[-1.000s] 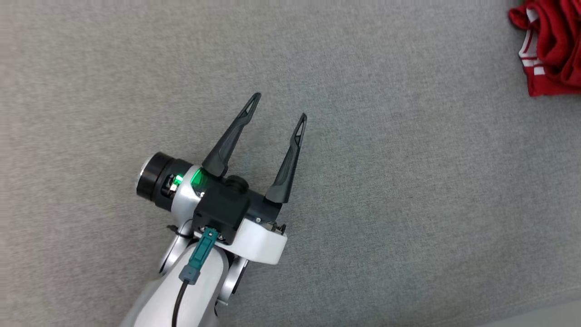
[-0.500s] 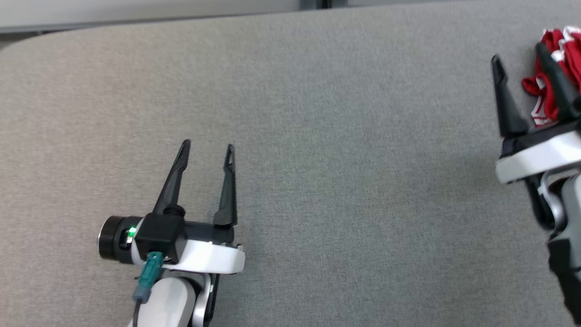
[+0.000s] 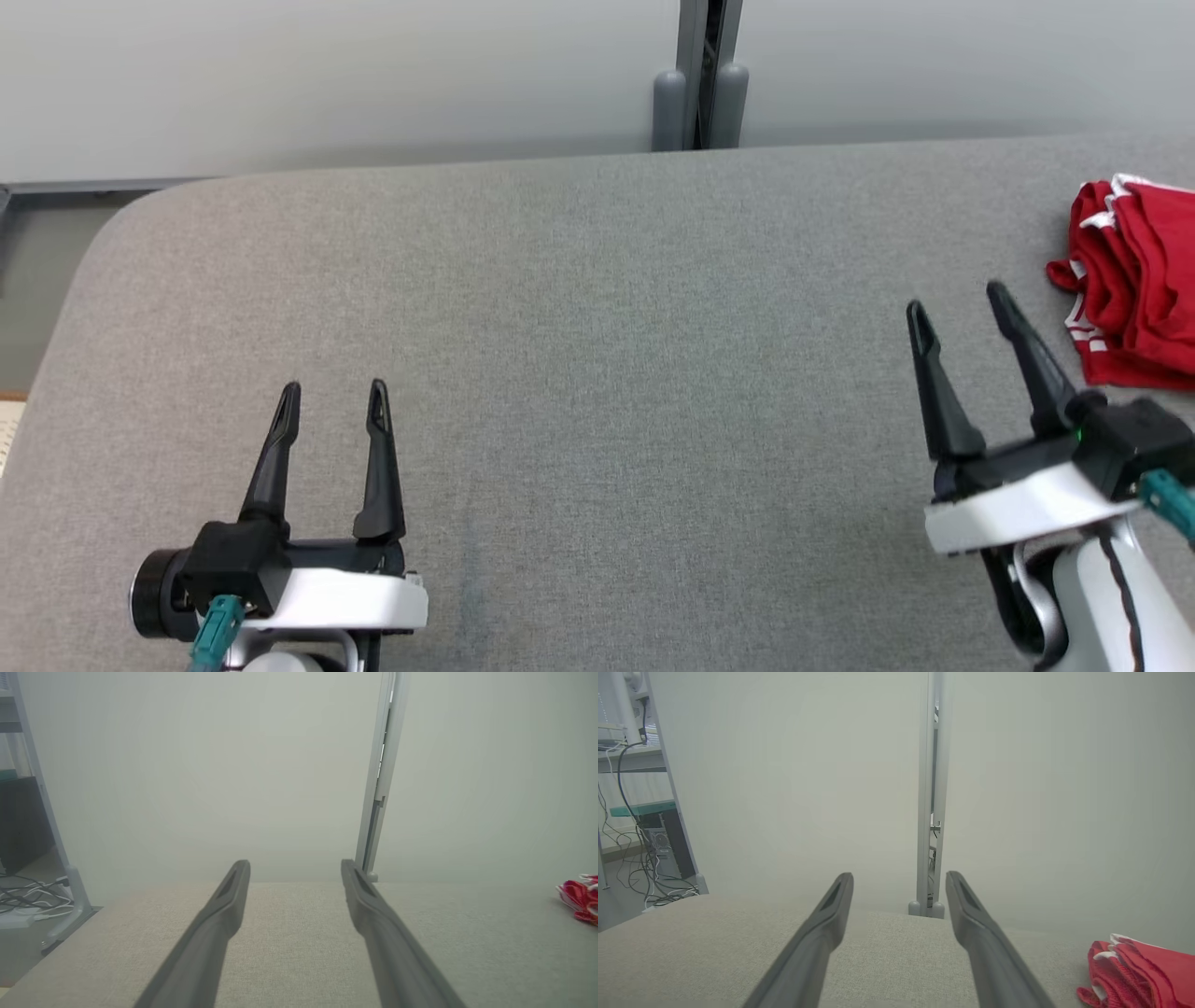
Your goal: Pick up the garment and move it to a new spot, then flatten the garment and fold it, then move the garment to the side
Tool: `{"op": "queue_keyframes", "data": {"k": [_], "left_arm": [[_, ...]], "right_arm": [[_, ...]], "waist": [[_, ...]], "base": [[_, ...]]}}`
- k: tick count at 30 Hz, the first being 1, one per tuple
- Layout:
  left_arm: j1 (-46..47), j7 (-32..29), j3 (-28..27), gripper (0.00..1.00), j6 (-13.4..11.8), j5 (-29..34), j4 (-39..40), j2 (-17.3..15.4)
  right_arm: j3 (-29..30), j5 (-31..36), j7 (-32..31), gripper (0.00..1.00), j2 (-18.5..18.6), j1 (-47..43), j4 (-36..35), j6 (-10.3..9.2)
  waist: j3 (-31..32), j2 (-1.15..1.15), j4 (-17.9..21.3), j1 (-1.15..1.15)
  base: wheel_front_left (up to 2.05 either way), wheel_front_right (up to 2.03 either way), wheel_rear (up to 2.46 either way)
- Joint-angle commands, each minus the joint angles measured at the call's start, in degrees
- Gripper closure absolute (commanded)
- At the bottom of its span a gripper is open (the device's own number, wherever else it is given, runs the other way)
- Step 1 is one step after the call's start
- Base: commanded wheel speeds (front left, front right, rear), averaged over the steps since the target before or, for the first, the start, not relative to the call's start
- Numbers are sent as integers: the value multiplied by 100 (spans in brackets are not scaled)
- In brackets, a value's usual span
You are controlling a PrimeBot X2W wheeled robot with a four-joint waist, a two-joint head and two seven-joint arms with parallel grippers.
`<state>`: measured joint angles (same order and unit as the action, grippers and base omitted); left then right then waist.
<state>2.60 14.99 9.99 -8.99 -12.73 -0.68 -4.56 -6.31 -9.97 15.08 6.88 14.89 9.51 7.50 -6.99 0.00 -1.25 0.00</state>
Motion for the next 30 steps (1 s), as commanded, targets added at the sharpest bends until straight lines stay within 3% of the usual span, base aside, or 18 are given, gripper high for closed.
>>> {"op": "queue_keyframes", "data": {"k": [1,7,14,30], "left_arm": [[-84,23,-68,0,86,17,19,6],[-505,24,-200,0,498,40,-34,93],[-798,23,-310,0,650,160,-168,141],[-992,23,-429,0,623,66,-573,156]], "right_arm": [[16,12,12,0,-40,-195,-46,-2],[116,4,12,0,-223,-967,-112,-2],[234,-16,12,0,-320,-1405,-47,-2],[259,118,12,0,-362,-1640,-70,-2]], "waist": [[141,0,-12,0],[529,0,46,0],[693,0,139,0],[868,0,204,0]], "base": [[0,0,0],[0,0,0],[0,0,0],[0,0,0]]}}
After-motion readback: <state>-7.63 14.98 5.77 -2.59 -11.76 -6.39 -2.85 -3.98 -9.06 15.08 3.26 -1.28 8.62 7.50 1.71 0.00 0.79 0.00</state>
